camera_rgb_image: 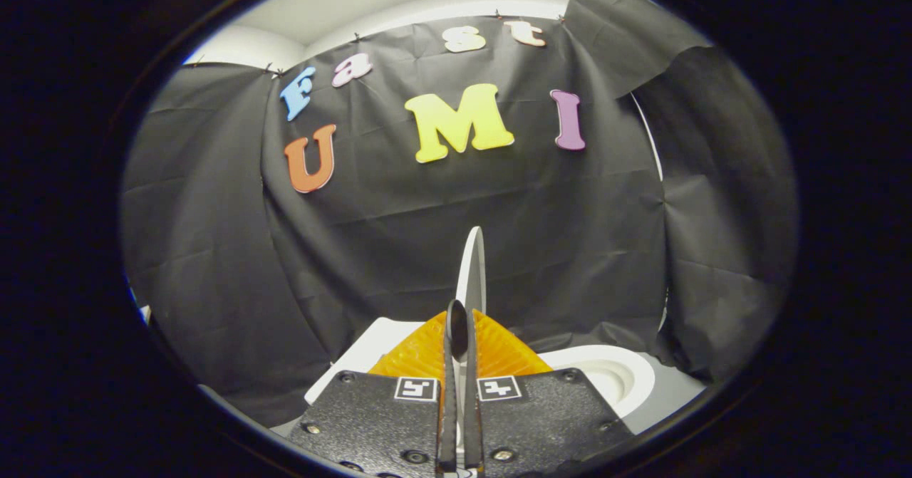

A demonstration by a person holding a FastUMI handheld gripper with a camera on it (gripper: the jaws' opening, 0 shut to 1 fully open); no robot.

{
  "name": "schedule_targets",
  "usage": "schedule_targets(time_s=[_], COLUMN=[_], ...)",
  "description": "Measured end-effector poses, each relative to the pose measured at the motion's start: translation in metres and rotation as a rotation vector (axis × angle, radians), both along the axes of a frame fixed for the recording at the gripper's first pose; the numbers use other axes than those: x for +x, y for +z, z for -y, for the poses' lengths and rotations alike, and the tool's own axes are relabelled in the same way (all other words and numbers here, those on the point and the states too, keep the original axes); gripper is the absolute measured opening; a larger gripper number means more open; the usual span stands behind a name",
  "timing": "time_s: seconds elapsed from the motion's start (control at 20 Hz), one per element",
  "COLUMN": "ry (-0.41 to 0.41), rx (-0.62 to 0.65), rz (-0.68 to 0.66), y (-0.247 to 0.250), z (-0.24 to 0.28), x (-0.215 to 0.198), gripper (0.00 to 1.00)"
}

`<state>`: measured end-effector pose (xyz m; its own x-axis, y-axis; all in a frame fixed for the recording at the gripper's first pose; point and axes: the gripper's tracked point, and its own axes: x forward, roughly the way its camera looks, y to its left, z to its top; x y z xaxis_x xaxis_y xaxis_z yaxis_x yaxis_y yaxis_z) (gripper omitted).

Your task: Open the toilet lid.

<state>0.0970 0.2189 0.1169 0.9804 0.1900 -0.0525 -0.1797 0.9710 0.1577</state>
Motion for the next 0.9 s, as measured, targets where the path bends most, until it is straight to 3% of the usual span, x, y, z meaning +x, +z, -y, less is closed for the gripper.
schedule_targets(time_s=[0.45,0.9], ry=[0.072,0.136], rx=[-0.098,-0.318], rz=[0.021,0.051], y=[-0.003,-0.014], z=[-0.064,-0.124], x=[0.001,0.000], gripper=[0.08,0.11])
